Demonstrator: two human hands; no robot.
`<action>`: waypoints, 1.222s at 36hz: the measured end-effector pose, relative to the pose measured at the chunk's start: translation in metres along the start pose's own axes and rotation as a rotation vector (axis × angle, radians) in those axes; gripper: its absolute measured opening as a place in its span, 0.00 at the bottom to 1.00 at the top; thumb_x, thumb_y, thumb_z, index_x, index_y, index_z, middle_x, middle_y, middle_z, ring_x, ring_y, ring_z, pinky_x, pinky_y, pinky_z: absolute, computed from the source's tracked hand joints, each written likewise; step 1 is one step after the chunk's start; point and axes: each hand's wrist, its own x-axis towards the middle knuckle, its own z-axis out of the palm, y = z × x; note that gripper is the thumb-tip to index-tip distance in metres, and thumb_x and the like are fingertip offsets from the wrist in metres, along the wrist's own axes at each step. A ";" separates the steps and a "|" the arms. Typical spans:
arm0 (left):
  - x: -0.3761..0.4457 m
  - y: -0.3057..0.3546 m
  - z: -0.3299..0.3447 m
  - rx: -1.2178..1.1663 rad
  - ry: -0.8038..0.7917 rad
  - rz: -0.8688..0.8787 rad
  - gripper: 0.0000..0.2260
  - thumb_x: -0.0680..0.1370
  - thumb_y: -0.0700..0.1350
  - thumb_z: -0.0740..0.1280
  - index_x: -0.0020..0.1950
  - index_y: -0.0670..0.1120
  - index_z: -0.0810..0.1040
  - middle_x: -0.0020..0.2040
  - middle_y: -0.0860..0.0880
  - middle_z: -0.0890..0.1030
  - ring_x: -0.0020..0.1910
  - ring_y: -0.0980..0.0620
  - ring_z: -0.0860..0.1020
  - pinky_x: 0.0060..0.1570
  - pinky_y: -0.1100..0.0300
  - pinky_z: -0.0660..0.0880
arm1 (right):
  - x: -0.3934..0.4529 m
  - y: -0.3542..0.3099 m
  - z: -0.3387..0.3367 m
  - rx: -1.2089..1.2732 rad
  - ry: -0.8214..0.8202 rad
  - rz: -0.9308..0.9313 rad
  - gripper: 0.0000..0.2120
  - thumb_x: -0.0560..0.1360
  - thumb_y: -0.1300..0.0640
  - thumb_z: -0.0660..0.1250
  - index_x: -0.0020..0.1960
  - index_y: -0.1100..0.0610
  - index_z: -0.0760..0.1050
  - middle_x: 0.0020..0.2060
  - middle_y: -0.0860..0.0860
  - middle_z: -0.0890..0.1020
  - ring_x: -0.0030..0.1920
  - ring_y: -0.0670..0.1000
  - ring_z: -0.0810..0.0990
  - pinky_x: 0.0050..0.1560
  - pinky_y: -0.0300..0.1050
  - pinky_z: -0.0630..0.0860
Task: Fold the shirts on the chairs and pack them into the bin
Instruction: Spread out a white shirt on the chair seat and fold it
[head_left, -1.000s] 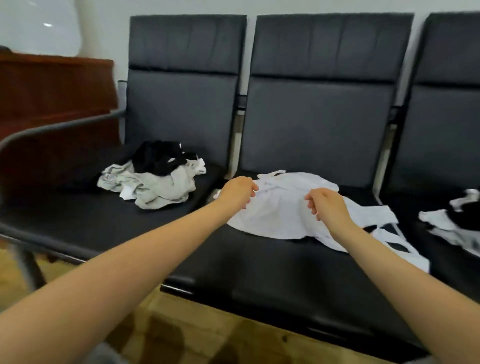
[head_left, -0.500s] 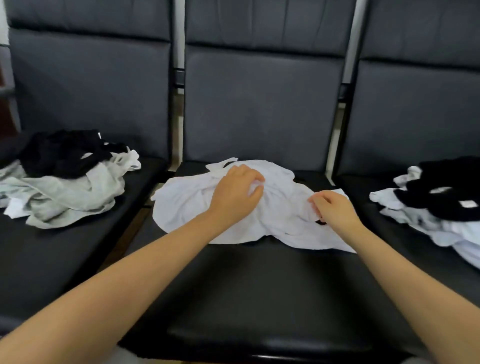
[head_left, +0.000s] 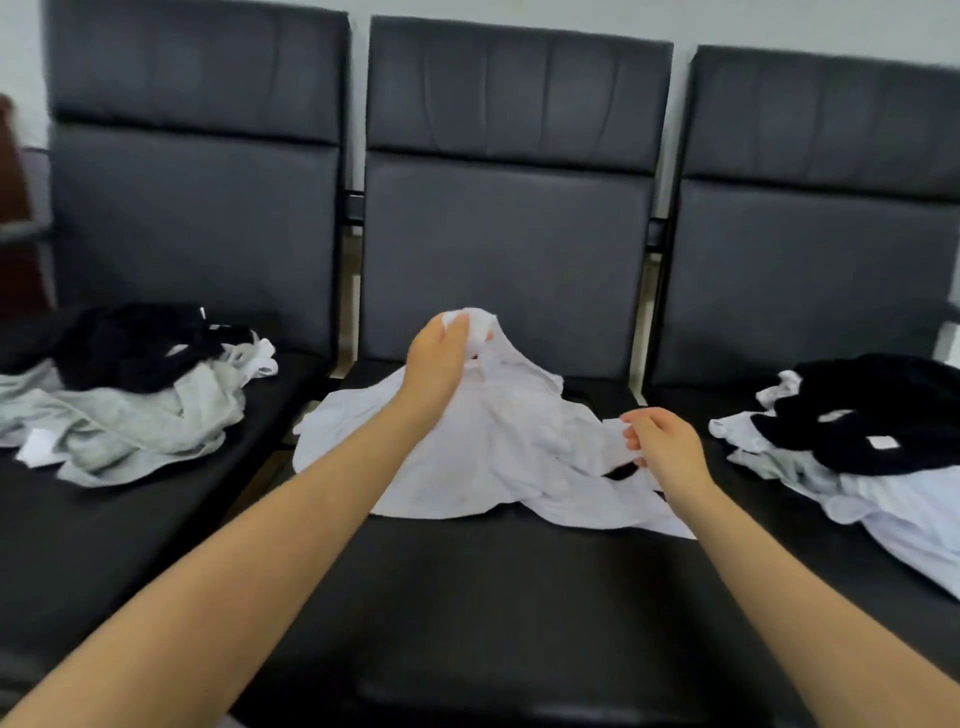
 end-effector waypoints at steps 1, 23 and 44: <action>-0.005 0.012 -0.010 -0.079 -0.038 -0.069 0.08 0.68 0.48 0.67 0.44 0.47 0.78 0.48 0.53 0.83 0.42 0.52 0.80 0.46 0.63 0.78 | -0.002 -0.001 0.001 0.002 -0.007 -0.002 0.09 0.80 0.62 0.58 0.49 0.56 0.78 0.42 0.51 0.79 0.41 0.47 0.76 0.40 0.39 0.73; -0.077 -0.049 -0.087 0.184 0.009 -0.146 0.14 0.78 0.50 0.65 0.36 0.44 0.76 0.29 0.50 0.70 0.27 0.52 0.69 0.41 0.54 0.75 | -0.020 -0.048 0.086 -0.247 -0.086 -0.305 0.11 0.78 0.52 0.62 0.58 0.54 0.75 0.54 0.53 0.76 0.56 0.55 0.74 0.51 0.47 0.71; -0.013 -0.054 -0.123 -0.784 0.382 -0.150 0.14 0.80 0.50 0.64 0.37 0.48 0.70 0.26 0.55 0.64 0.24 0.57 0.61 0.28 0.64 0.64 | 0.017 -0.119 0.121 -0.286 -0.395 -0.555 0.20 0.78 0.55 0.66 0.30 0.56 0.65 0.27 0.50 0.67 0.29 0.44 0.64 0.30 0.39 0.62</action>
